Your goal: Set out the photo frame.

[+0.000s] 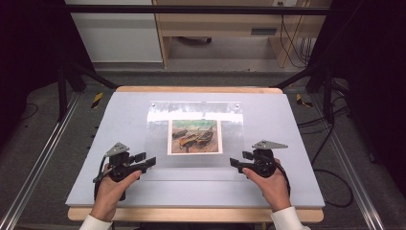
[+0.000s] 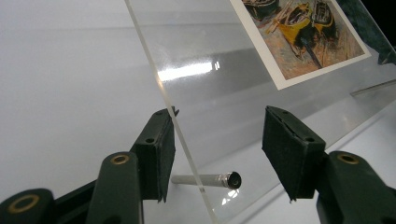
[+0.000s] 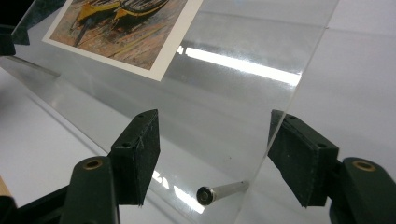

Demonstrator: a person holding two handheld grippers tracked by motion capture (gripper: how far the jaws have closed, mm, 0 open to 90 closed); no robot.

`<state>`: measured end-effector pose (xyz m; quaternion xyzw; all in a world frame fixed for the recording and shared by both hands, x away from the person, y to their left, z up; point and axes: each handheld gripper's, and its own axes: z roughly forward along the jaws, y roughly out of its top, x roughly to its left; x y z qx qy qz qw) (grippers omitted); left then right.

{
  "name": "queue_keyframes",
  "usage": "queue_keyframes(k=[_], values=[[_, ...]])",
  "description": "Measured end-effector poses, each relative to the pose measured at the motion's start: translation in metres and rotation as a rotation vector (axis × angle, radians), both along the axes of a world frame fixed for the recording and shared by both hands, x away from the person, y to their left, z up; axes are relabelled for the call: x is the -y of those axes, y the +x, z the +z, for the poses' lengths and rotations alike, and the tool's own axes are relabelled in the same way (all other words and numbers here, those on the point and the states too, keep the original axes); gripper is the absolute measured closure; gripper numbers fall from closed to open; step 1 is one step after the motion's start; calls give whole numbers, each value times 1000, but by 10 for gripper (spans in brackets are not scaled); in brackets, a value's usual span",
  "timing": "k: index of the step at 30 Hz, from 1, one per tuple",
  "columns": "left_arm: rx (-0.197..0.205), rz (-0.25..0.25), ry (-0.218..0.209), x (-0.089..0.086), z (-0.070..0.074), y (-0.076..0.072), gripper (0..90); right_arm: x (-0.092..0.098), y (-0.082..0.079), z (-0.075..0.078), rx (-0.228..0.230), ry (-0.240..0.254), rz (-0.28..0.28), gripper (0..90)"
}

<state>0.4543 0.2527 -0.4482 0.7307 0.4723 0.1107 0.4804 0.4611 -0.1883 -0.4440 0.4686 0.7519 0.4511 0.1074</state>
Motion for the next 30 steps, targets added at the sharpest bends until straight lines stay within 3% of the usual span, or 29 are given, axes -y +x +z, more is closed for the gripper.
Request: queue_keyframes(k=[30], values=[[15,2,27,1,1,-8,466,0,-8,0,31,-35,10,372]])
